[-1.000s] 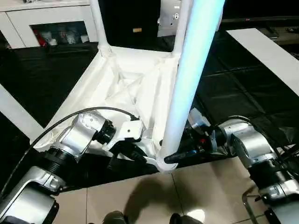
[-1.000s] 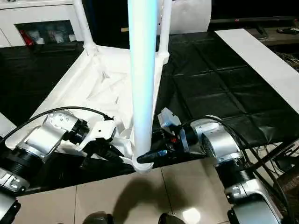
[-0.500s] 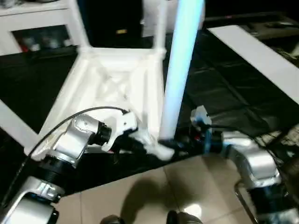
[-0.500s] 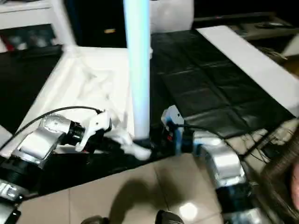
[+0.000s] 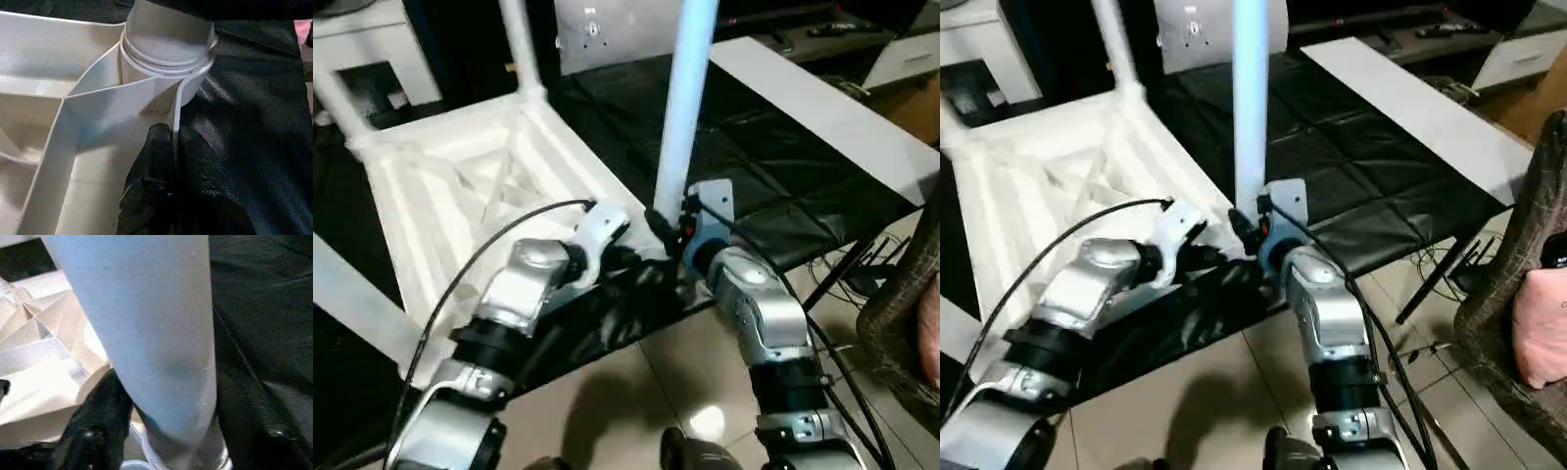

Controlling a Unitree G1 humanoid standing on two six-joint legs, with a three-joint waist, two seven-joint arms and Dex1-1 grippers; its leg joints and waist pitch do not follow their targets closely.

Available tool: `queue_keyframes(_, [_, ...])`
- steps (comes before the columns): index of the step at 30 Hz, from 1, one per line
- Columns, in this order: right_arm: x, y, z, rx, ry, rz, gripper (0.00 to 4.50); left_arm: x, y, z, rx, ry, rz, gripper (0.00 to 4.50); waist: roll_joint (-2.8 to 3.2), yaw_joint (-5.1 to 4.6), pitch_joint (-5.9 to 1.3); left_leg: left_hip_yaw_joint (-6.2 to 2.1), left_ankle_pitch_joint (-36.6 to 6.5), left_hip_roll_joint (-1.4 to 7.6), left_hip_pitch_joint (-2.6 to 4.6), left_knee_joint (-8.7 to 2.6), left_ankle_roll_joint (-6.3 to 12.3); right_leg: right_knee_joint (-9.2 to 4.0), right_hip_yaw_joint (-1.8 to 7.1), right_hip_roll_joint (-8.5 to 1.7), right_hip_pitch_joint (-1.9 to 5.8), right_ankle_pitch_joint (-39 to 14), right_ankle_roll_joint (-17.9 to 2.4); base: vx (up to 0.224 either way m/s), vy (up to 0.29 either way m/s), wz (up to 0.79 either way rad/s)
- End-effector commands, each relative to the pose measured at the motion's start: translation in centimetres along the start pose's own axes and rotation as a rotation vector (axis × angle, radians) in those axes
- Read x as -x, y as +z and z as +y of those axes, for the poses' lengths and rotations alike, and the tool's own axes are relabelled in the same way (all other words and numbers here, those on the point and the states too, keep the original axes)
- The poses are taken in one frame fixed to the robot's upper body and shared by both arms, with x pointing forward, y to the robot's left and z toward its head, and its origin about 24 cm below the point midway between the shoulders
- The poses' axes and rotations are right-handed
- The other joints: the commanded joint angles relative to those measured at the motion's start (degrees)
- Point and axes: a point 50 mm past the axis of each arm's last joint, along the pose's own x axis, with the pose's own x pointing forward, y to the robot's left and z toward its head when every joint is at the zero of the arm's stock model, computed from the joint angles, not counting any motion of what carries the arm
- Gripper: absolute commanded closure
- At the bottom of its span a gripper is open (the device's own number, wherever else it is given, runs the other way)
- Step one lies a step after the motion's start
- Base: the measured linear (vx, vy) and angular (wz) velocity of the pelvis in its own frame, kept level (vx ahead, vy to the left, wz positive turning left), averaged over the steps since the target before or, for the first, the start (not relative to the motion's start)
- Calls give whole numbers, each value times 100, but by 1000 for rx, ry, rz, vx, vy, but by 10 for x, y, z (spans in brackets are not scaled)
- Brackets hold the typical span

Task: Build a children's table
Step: Rotate leg to tighten

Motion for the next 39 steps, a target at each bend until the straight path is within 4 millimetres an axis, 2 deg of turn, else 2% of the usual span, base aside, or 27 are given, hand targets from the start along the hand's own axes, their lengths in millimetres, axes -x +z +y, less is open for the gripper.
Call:
queue_keyframes(1, [-10, -16, 66, -76, 321, 57, 152, -7, 11, -5, -17, 38, -43, 450, -41, 40, -212, -113, -2515, 149, -16, -501, 249, -416, 248, -434, 249, -3422, -121, 0, 0, 0])
queue_keyframes(4, [-5, -17, 57, -41, 334, 38, 125, -5, 7, -9, -44, -19, -30, 450, -76, 90, -223, -81, -2183, 141, -46, -499, 324, -379, 319, -438, 238, -3353, -216, 0, 0, 0])
queue_keyframes(6, [-2, -18, 48, -10, 331, 33, 105, -3, 4, -11, -70, -60, -26, 450, -87, 135, -260, -58, -1792, 161, -83, -500, 421, -319, 372, -448, 276, -3036, -350, 0, 0, 0])
queue_keyframes(7, [5, -18, 35, 27, 361, 20, 105, 1, -1, -13, -97, -109, -13, 450, -85, 150, -271, -37, -1624, 179, -77, -500, 464, -281, 398, -431, 268, -2769, -461, 0, 0, 0])
queue_keyframes(8, [10, -18, 28, 45, 381, 15, 85, 4, -4, -14, -116, -141, -6, 450, -103, 195, -293, -17, -1506, 189, -69, -490, 523, -245, 423, -408, 274, -2525, -538, 0, 0, 0])
queue_keyframes(10, [19, -16, 15, 90, 430, 11, 74, 10, -9, -14, -159, -194, 8, 450, -95, 204, -305, 5, -1348, 186, -88, -473, 584, -183, 460, -406, 285, -2262, -670, 0, 0, 0])
queue_keyframes(11, [29, -15, 4, 142, 502, 19, 65, 15, -14, -12, -191, -238, 32, 450, -109, 243, -343, 28, -1123, 179, -91, -440, 691, -135, 479, -391, 295, -2001, -803, 0, 0, 0])
queue_keyframes(12, [30, -14, 2, 149, 514, 22, 65, 16, -15, -11, -194, -245, 37, 450, -110, 269, -352, 33, -1072, 176, -98, -427, 725, -125, 476, -387, 306, -1992, -816, 0, 0, 0])
queue_keyframes(14, [39, -12, -9, 188, 579, 37, 40, 23, -19, -11, -240, -309, 51, 450, -127, 389, -382, 88, -869, 165, -60, -378, 821, -113, 508, -389, 259, -1951, -923, 42, -58, 5])
queue_keyframes(15, [41, -11, -13, 199, 599, 41, 33, 25, -21, -11, -252, -335, 61, 450, -125, 417, -390, 92, -790, 164, -68, -371, 827, -97, 511, -389, 267, -1912, -947, 41, -61, 6])
queue_keyframes(16, [45, -9, -18, 212, 623, 47, 28, 28, -23, -10, -264, -368, 75, 450, -127, 470, -430, 92, -501, 159, -108, -356, 866, -36, 504, -381, 319, -1643, -981, 37, -68, 2])
queue_keyframes(17, [47, -7, -24, 232, 650, 54, 24, 32, -25, -10, -300, -409, 93, 450, -118, 521, -430, 100, -323, 180, -81, -346, 921, -22, 498, -361, 293, -1421, -1027, 32, -58, 0])
queue_keyframes(19, [47, -7, -24, 232, 650, 54, 7, 32, -25, -10, -300, -409, 93, 450, -121, 591, -432, 115, -201, 176, -73, -323, 930, 17, 504, -341, 273, -1270, -1064, 16, -29, 0])
queue_keyframes(20, [54, -1, -34, 283, 736, 78, 7, 40, -30, -9, -368, -500, 136, 450, -138, 645, -448, 95, -177, 174, -80, -325, 928, 36, 480, -344, 299, -1313, -1053, 0, 0, 0])
queue_keyframes(21, [57, 1, -38, 302, 773, 89, 7, 42, -31, -9, -389, -534, 149, 450, -126, 681, -460, 96, -118, 188, -76, -315, 965, 67, 482, -322, 304, -1240, -1038, 0, 0, 0])
queue_keyframes(22, [60, 2, -41, 315, 829, 108, 7, 45, -31, -8, -396, -567, 155, 450, -126, 681, -460, 96, -118, 188, -76, -315, 965, 67, 482, -322, 304, -1240, -1038, 0, 0, 0])
queue_keyframes(23, [62, 3, -43, 321, 864, 121, 7, 46, -30, -8, -399, -587, 156, 450, -118, 735, -452, 107, -143, 218, -59, -310, 986, 69, 477, -315, 282, -1242, -1066, 0, 0, 0])
queue_keyframes(24, [64, 4, -45, 331, 925, 150, 7, 48, -29, -8, -421, -628, 168, 450, -130, 745, -454, 109, -189, 221, -56, -309, 984, 73, 468, -313, 277, -1281, -1077, 0, 0, 0])
queue_keyframes(26, [65, 5, -46, 336, 962, 165, 23, 49, -29, -8, -441, -661, 189, 450, -123, 789, -440, 105, -365, 241, -43, -317, 923, 58, 472, -331, 259, -1487, -1088, 0, 0, 0])
queue_keyframes(27, [65, 5, -46, 339, 987, 176, 23, 50, -29, -8, -450, -678, 202, 450, -152, 790, -442, 111, -407, 238, -46, -321, 909, 46, 473, -334, 266, -1558, -1074, 0, 0, 0])
queue_keyframes(28, [65, 5, -46, 342, 1006, 184, 23, 50, -30, -8, -456, -691, 211, 450, -134, 831, -453, 105, -401, 246, -34, -320, 863, 54, 478, -348, 262, -1607, -1083, 0, 0, 0])
queue_keyframes(29, [64, 5, -46, 344, 1025, 197, 45, 50, -29, -7, -473, -700, 222, 450, -153, 850, -452, 109, -410, 244, -36, -322, 825, 48, 481, -344, 262, -1621, -1077, 0, 0, 0])
queue_keyframes(32, [61, 4, -45, 352, 1077, 220, 64, 50, -27, -6, -509, -732, 239, 450, -176, 881, -445, 112, -480, 239, -31, -329, 747, 32, 482, -350, 262, -1764, -1035, 0, 0, 0])
queue_keyframes(33, [60, 4, -45, 353, 1082, 221, 64, 50, -27, -6, -512, -737, 240, 450, -168, 885, -445, 110, -513, 238, -24, -334, 724, 28, 481, -354, 264, -1837, -1020, 0, 0, 0])
queue_keyframes(34, [60, 4, -44, 353, 1090, 223, 84, 50, -27, -6, -516, -743, 242, 450, -160, 890, -452, 105, -526, 246, -21, -337, 680, 36, 484, -357, 268, -1856, -1016, 0, 0, 0])
queue_keyframes(37, [57, 3, -42, 348, 1135, 238, 99, 49, -26, -8, -534, -782, 253, 450, -170, 904, -468, 107, -507, 251, -27, -327, 657, 52, 492, -368, 281, -1743, -1049, 0, 0, 0])
queue_keyframes(39, [56, 2, -41, 351, 1154, 246, 126, 48, -27, -9, -545, -796, 260, 450, -181, 923, -487, 103, -359, 253, -37, -319, 699, 87, 492, -360, 292, -1527, -1117, 0, 0, 0])
